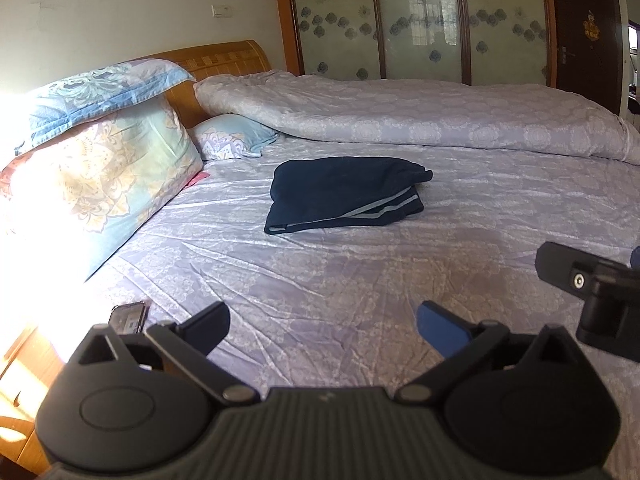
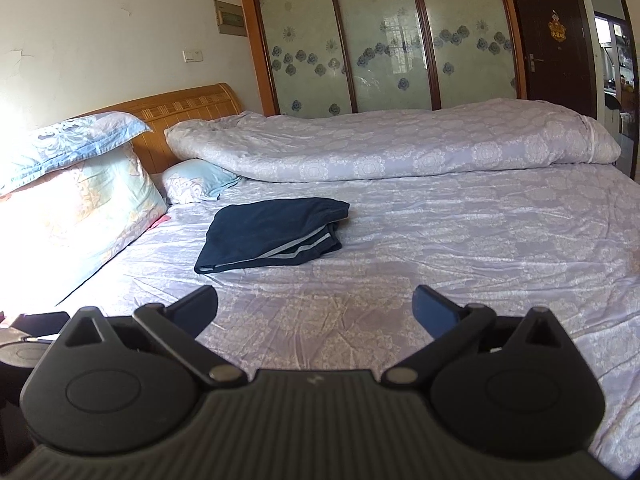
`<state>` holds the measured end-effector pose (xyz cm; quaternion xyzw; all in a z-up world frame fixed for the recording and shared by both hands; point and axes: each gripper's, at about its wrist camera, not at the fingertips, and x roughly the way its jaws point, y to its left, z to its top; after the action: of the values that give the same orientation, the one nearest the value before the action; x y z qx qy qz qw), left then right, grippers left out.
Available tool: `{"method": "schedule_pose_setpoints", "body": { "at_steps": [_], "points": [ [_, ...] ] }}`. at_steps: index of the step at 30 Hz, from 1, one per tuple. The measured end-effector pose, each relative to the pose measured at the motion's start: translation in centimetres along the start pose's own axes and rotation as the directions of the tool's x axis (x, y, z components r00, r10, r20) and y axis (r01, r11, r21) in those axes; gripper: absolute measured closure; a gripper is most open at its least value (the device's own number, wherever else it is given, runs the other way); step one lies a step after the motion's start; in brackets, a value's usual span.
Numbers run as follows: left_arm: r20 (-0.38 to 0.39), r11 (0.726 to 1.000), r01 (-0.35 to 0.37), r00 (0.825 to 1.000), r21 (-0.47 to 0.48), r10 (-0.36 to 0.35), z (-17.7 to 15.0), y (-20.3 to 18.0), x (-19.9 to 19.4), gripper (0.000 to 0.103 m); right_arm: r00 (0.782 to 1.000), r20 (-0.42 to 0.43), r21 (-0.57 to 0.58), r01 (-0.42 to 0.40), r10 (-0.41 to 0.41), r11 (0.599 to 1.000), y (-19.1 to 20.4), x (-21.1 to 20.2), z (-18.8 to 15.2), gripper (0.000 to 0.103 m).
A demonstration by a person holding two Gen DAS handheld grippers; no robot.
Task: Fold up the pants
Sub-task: 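Open both grippers and pull them back from the folded pants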
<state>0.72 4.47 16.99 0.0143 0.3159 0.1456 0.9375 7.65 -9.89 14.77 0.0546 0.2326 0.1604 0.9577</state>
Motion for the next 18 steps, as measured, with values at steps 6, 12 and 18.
{"method": "schedule_pose_setpoints", "body": {
  "at_steps": [6,12,18],
  "points": [
    [0.008,1.000,-0.002,1.000,0.005,0.002,-0.1,-0.7,-0.1,0.000,1.000,-0.012,0.007,-0.002,0.002,1.000,-0.2,0.4,-0.3,0.000],
    [-0.005,1.000,-0.009,1.000,0.008,0.009,-0.3,-0.8,0.5,0.000,1.000,-0.022,0.023,0.001,-0.001,1.000,-0.5,0.6,-0.5,0.000],
    [-0.038,1.000,-0.015,0.999,0.011,0.016,-0.5,-0.9,1.2,0.000,1.000,-0.029,0.026,0.002,-0.001,1.000,-0.6,0.8,-0.8,0.000]
  ]
}}
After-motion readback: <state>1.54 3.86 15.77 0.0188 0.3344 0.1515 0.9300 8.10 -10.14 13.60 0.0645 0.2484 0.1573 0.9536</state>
